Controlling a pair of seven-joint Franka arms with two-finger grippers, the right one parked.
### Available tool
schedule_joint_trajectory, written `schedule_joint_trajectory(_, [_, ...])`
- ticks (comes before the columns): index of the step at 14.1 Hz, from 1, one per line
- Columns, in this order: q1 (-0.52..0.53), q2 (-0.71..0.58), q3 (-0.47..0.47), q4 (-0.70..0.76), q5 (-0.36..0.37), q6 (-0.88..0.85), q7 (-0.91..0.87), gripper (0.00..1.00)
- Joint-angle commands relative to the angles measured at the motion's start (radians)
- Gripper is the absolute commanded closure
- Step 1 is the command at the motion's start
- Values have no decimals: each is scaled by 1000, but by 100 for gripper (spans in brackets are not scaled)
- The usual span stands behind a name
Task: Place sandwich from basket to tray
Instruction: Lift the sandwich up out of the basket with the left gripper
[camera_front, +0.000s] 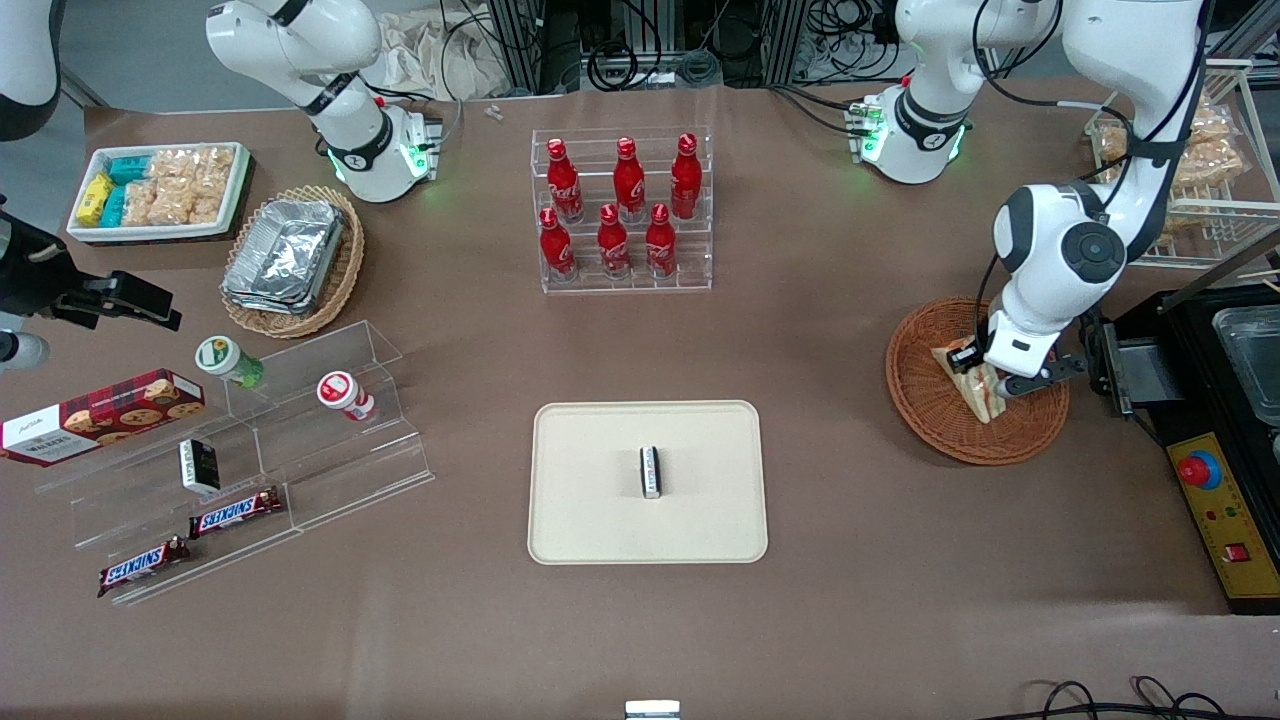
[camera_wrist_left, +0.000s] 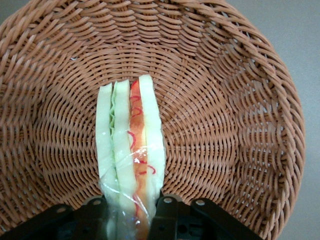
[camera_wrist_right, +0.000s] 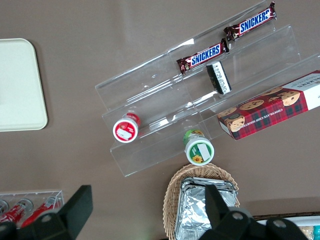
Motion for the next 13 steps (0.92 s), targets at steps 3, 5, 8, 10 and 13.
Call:
schedule_joint_trajectory(3, [-7, -82, -6, 153, 8, -263, -7, 100])
schedule_joint_trajectory(5, [-13, -70, -7, 361, 8, -535, 17, 100])
schedule_joint_trajectory(8, [-16, -12, -10, 656, 5, -832, 86, 100])
schedule_joint_trajectory(10, [-34, 3, -16, 774, 4, -924, 129, 100])
schedule_joint_trajectory(13, [-80, 42, -47, 892, -18, -974, 113, 100])
